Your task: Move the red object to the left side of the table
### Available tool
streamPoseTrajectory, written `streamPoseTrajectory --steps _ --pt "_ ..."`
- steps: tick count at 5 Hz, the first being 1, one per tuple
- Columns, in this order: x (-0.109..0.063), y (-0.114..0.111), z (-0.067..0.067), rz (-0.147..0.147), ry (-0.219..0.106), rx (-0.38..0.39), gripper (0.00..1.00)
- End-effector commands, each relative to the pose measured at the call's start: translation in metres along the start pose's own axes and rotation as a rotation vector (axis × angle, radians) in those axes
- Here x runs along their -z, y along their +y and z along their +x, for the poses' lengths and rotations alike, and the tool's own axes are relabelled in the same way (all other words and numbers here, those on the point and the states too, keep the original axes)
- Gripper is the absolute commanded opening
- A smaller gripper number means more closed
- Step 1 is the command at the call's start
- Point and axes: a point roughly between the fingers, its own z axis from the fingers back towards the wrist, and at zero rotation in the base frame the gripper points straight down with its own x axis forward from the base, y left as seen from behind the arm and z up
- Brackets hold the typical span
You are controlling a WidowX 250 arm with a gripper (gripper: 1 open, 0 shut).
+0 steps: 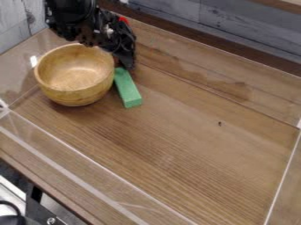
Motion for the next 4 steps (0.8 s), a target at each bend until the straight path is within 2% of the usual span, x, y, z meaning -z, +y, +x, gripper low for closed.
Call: streamPoseTrajectory --steps 1,4 --pt "0.000 0.006 0.006 0.001 -0.002 -0.008 0.00" --pt "-0.005 0.004 0.025 -0.012 0.026 -0.033 0.00"
